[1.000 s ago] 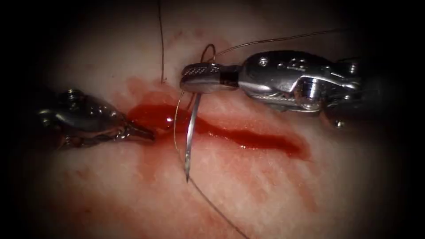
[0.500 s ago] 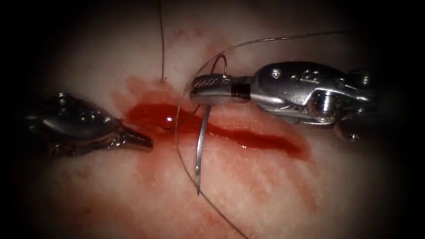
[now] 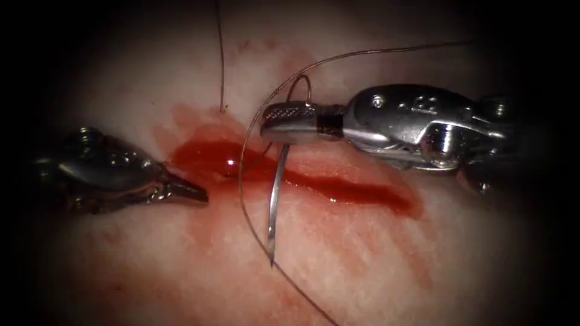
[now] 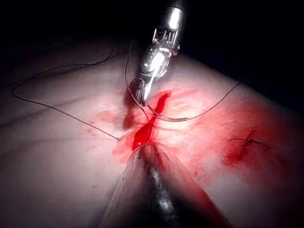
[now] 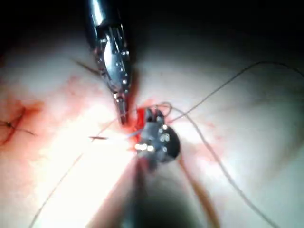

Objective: Wound Closure

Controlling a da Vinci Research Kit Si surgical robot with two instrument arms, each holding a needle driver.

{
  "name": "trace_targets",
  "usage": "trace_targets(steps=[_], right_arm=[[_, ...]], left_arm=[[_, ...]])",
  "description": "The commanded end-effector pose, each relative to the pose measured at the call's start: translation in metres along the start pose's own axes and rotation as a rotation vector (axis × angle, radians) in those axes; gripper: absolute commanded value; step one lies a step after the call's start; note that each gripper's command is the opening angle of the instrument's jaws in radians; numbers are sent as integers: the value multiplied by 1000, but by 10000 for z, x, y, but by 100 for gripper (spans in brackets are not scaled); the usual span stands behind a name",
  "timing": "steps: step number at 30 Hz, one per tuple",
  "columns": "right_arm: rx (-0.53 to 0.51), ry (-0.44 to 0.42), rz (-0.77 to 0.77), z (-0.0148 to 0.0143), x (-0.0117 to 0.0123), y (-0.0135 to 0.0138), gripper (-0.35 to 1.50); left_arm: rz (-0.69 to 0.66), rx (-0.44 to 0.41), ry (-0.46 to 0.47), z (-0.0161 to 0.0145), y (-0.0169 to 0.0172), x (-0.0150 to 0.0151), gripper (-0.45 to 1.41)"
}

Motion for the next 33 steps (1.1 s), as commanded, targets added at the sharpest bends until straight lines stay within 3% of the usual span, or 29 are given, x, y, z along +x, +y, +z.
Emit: trace_targets(steps=[1,17,19,33], right_arm=[[1,2,-1,8,0,0,-35],[1,2,-1,8,0,0,-35],[-6,-13,-90,11,1,4,-35],[-46,-14,-51,17,3,9,-35]], left_arm=[[-1,-1,0,8,0,0,-27],[-3,0,3,9,0,1,-28],[1,-18,39,10,-4,3,-37],[94,5,96,24,-67,-17,-45]])
